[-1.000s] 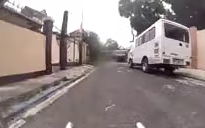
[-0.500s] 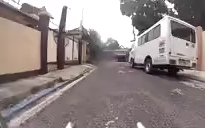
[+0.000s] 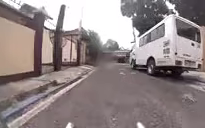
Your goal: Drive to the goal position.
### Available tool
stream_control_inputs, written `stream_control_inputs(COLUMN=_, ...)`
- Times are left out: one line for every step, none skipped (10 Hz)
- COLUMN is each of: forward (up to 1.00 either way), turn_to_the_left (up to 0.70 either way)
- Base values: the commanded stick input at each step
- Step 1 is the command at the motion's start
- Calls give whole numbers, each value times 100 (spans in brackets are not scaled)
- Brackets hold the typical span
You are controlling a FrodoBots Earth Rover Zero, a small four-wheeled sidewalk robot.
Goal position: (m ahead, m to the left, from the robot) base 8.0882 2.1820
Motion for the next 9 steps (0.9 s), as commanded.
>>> stream_control_inputs(forward=70, turn_to_the_left=0)
stream_control_inputs(forward=70, turn_to_the_left=0)
stream_control_inputs(forward=70, turn_to_the_left=0)
stream_control_inputs(forward=70, turn_to_the_left=0)
stream_control_inputs(forward=70, turn_to_the_left=0)
stream_control_inputs(forward=70, turn_to_the_left=0)
stream_control_inputs(forward=70, turn_to_the_left=-3)
stream_control_inputs(forward=70, turn_to_the_left=-11)
stream_control_inputs(forward=70, turn_to_the_left=-8)
